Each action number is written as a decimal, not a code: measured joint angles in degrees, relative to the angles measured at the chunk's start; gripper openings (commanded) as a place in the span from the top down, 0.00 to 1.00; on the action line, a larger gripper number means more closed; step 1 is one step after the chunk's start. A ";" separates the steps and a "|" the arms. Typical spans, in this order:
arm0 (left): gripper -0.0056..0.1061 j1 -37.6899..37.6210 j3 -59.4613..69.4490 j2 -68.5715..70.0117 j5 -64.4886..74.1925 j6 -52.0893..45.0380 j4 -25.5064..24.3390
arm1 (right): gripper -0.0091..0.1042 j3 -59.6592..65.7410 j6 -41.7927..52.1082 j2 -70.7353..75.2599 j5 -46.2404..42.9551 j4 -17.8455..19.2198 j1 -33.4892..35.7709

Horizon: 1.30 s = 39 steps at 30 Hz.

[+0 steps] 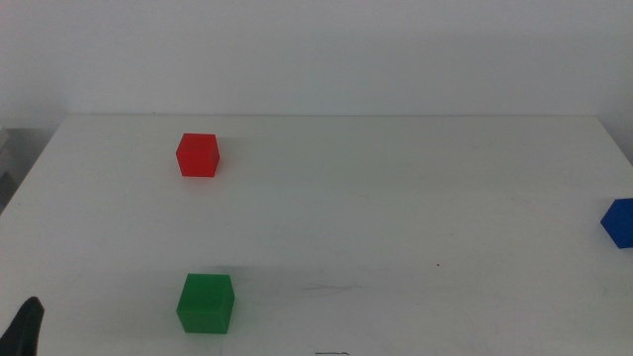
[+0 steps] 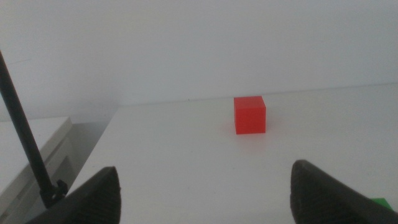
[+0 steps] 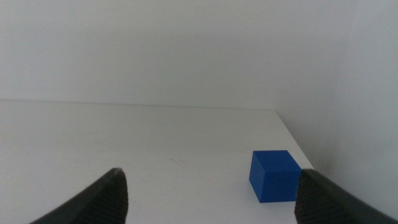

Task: Stack red cubes first, then green, then blue cubes in a specific spot.

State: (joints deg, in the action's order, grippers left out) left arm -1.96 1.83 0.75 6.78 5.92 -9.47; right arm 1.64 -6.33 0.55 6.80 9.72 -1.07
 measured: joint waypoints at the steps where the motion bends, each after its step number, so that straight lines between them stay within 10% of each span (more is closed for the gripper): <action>1: 0.11 0.00 -0.21 -0.21 0.27 0.00 0.00 | 0.09 0.00 0.00 0.00 0.00 0.00 0.00; 22: 0.11 -0.04 -40.41 -42.97 3.31 -0.05 2.70 | 0.09 0.00 0.00 0.00 0.00 0.00 0.00; 39: 0.11 -0.04 -67.70 -63.38 38.18 -3.23 5.76 | 0.09 0.00 0.00 0.00 0.00 0.00 0.00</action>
State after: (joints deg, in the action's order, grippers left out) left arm -2.01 -65.87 -62.64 44.96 2.69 -3.70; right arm 1.64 -6.33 0.55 6.80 9.72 -1.07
